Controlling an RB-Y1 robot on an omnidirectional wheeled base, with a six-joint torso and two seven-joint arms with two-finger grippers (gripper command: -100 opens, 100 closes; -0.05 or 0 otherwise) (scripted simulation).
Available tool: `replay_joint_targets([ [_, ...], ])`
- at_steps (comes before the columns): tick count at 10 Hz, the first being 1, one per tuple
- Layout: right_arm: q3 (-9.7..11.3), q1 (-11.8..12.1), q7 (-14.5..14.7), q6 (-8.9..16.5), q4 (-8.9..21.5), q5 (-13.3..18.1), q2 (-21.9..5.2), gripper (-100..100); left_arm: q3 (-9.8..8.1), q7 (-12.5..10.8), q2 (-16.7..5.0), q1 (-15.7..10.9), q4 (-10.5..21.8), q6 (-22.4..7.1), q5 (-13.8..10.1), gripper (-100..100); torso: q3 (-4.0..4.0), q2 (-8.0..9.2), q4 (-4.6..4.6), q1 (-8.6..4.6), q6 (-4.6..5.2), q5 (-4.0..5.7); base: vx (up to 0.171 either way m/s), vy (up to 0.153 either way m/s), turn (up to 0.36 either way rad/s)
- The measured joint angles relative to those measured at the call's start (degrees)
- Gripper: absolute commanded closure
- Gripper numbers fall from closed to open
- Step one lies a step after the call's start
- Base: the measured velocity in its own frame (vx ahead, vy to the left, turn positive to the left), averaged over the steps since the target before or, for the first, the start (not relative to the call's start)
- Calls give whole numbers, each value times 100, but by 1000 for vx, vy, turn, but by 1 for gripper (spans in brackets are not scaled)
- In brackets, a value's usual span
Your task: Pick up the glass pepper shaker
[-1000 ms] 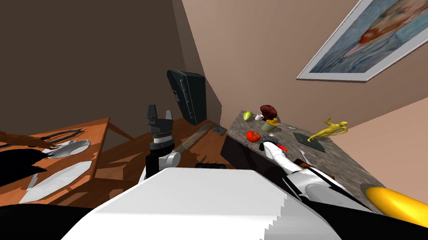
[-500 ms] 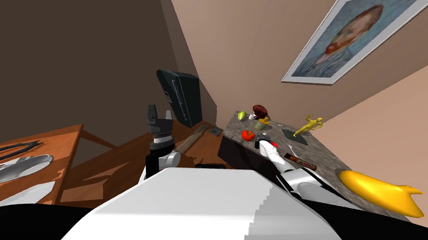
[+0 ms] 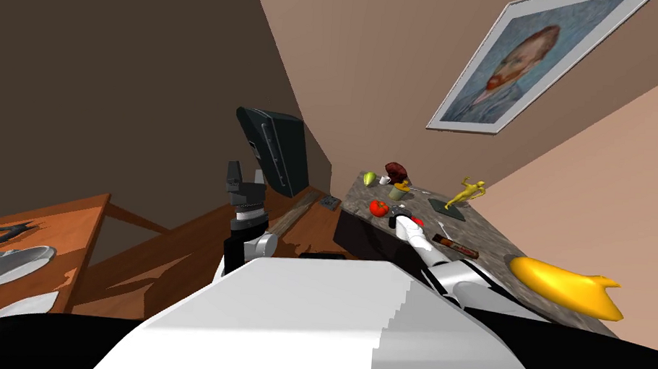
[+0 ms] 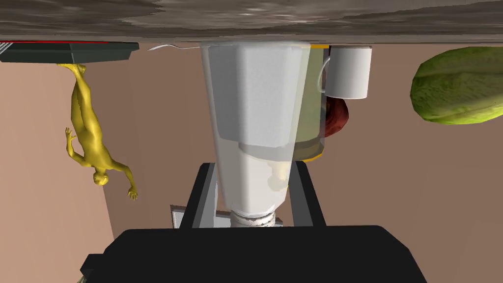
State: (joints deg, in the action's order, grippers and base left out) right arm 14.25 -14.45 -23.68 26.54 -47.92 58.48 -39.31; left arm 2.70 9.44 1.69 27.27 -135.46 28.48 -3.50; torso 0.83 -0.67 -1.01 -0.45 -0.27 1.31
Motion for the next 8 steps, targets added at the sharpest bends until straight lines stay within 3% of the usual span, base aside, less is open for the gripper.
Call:
replay_joint_targets([
  [1,-174,130,303,-74,-360,-259,112,100,-1,0,0,2,-1,0,0,0,11,-19,-6,0,15,2,73,12,-275],
  [3,-305,42,635,-243,-279,-162,303,100,0,0,0,0,0,0,0,0,24,-28,-20,-12,-6,20,13,-2,16],
  [4,-310,28,732,-250,-250,-130,332,100,0,0,0,0,0,0,0,0,26,-30,-23,-18,-12,25,60,-11,-359],
  [5,-444,103,1034,-294,-563,-372,496,100,-1,0,0,2,-1,0,0,0,35,-45,-28,-16,2,25,69,6,-231],
  [6,-548,111,1285,-384,-626,-381,617,100,0,0,0,1,0,0,0,0,42,-53,-33,-17,-7,30,29,3,-5],
  [8,-737,66,1636,-591,-667,-397,797,100,-1,0,0,2,-1,0,0,0,52,-68,-39,-22,-7,35,68,8,-282],
])
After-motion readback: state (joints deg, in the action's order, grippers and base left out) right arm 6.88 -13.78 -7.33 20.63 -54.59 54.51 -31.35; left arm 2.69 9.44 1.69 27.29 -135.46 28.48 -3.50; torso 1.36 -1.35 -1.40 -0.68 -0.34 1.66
